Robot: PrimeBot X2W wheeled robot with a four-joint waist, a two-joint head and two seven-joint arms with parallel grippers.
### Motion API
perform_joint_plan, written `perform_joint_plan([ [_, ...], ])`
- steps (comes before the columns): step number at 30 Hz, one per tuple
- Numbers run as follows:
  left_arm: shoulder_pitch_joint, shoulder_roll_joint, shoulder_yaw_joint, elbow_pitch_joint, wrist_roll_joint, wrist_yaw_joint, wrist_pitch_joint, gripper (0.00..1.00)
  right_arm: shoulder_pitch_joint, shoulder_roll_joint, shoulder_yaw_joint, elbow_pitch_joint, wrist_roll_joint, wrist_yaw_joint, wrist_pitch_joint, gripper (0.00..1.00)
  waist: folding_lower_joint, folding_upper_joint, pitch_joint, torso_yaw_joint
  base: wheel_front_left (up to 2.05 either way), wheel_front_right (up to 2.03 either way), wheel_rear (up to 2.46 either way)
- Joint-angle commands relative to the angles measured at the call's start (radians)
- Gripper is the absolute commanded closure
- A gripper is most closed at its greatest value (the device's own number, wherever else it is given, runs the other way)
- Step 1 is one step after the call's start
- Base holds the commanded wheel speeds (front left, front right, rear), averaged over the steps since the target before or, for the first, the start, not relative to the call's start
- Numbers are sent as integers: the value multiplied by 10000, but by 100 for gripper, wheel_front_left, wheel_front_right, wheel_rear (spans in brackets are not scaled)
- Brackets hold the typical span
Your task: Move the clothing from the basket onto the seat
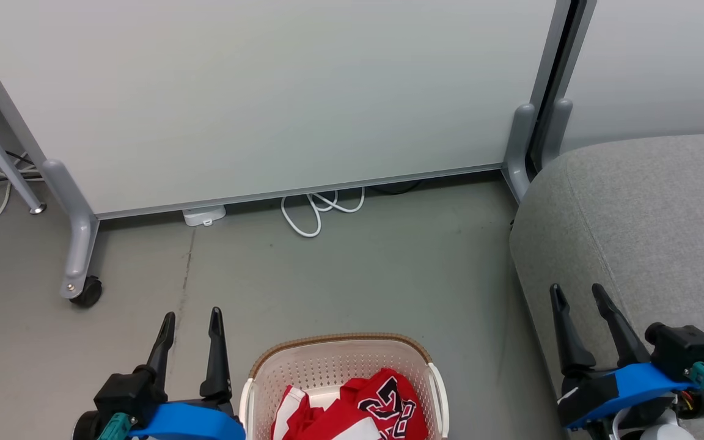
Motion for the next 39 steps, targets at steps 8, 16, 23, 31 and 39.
perform_joint_plan([
  [8,103,86,-45,49,433,116,-129,0,-86,-70,37,-110,-687,23,-156,0,0,0,-2,27,0,0,0],
  [16,145,116,-131,28,749,159,-284,0,-85,-73,74,-145,-1206,16,-265,0,0,0,-12,36,0,0,0],
  [23,108,136,-146,43,611,191,-263,0,-60,-72,81,-150,-1177,16,-236,0,0,0,-11,43,0,0,0],
  [31,101,173,-225,13,593,212,-273,0,-24,-70,79,-191,-1172,16,-211,0,0,0,15,44,0,0,0],
  [39,-104,201,-297,-54,535,225,-144,0,-377,-70,202,-452,-1175,16,-199,0,0,0,611,-165,0,0,0],
])
